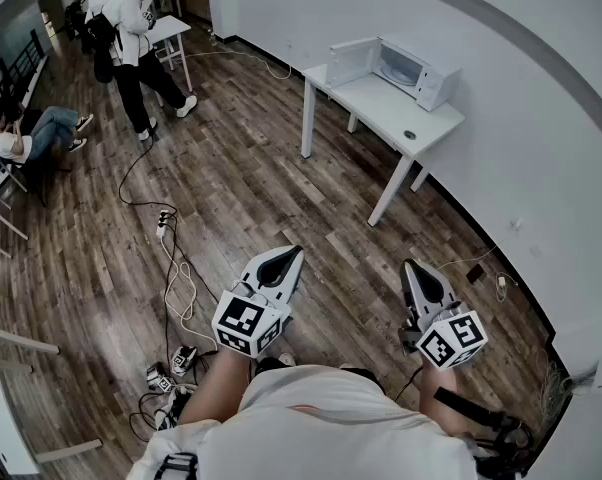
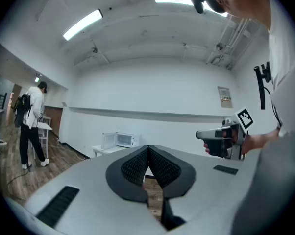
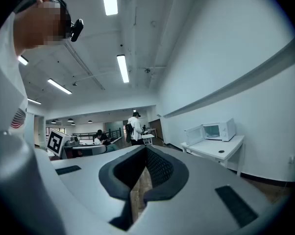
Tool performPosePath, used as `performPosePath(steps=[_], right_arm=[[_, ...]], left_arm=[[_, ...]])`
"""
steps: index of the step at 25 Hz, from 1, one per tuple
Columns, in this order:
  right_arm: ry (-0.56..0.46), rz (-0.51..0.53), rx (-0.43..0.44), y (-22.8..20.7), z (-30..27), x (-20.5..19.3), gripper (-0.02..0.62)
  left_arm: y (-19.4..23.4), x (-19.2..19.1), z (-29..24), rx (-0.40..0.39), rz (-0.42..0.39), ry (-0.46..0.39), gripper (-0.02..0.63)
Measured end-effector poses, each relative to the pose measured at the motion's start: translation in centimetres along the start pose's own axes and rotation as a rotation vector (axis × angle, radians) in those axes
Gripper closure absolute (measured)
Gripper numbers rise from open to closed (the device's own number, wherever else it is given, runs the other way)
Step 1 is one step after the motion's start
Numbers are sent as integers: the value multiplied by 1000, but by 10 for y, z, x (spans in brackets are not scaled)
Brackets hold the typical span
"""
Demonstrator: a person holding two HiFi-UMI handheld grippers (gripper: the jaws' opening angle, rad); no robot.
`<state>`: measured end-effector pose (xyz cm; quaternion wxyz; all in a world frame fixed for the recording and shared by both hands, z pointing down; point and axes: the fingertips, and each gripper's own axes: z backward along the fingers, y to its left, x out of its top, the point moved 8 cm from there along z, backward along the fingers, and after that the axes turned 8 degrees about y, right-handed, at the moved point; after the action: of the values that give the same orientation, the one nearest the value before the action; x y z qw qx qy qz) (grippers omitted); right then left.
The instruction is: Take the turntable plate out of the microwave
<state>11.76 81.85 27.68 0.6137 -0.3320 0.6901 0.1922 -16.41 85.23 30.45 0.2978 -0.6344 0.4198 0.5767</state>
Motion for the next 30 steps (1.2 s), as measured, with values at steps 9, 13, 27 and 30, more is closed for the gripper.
performPosePath(steps=[9, 13, 27, 30], right_arm=[[17, 21, 9, 20, -54, -10, 592], [19, -2, 10, 7, -77, -15, 592], [3, -70, 40, -109, -183, 0, 592], [11, -86, 27, -146, -198, 5, 592]], left_arm=[[49, -14, 1, -26, 22, 10, 595], [67, -15, -11, -28, 16, 23, 595], [137, 5, -140, 10, 44, 69, 595], [144, 12, -181, -8, 47, 80, 595]])
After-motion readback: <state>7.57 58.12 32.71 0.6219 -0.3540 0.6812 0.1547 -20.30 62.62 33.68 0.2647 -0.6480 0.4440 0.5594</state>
